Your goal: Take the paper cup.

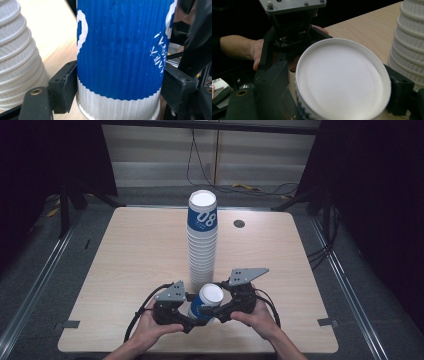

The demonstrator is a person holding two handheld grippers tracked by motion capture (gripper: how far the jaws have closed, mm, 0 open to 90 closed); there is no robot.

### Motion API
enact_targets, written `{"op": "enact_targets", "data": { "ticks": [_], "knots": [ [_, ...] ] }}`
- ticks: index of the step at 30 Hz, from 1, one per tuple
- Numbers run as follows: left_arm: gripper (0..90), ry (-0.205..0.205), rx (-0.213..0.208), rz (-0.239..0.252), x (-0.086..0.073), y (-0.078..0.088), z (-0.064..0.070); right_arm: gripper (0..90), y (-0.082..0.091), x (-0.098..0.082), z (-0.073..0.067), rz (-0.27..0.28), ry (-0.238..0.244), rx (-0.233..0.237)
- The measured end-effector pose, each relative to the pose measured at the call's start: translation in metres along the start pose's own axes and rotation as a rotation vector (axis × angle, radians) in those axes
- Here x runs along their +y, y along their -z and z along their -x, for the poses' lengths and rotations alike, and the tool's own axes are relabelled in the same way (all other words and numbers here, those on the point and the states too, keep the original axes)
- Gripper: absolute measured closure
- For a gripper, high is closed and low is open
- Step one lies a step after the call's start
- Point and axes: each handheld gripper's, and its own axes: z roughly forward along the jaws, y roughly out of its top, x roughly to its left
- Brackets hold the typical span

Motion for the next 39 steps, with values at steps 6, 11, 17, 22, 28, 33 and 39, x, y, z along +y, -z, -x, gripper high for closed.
{"op": "enact_targets", "data": {
  "ticks": [6, 11, 17, 22, 28, 33, 39],
  "knots": [
    [23.3, 0.031, -0.007, -0.019, 0.001, 0.005, -0.003, 14.2, 0.009, 0.002, 0.003, -0.004, -0.001, -0.023],
    [23.3, 0.046, -0.002, -0.03, 0.002, 0.008, -0.007, 14.1, 0.015, 0.002, 0.005, -0.017, 0.006, -0.031],
    [23.3, 0.014, 0.012, -0.071, 0.008, 0.014, -0.009, 15.4, 0.023, 0.002, 0.002, -0.044, 0.035, -0.083],
    [23.0, -0.001, 0.041, -0.136, 0.007, 0.013, -0.012, 14.6, 0.022, -0.001, 0.001, -0.126, 0.064, -0.086],
    [23.0, 0.003, 0.056, -0.178, 0.006, 0.014, -0.019, 16.0, 0.018, -0.004, 0.003, -0.199, 0.073, -0.091],
    [23.0, -0.006, 0.055, -0.207, 0.008, 0.015, -0.021, 19.0, 0.012, -0.005, 0.006, -0.282, 0.086, -0.115],
    [23.0, -0.058, 0.044, -0.274, 0.011, 0.012, -0.02, 18.8, 0.01, -0.003, 0.009, -0.32, 0.098, -0.108]
  ]
}}
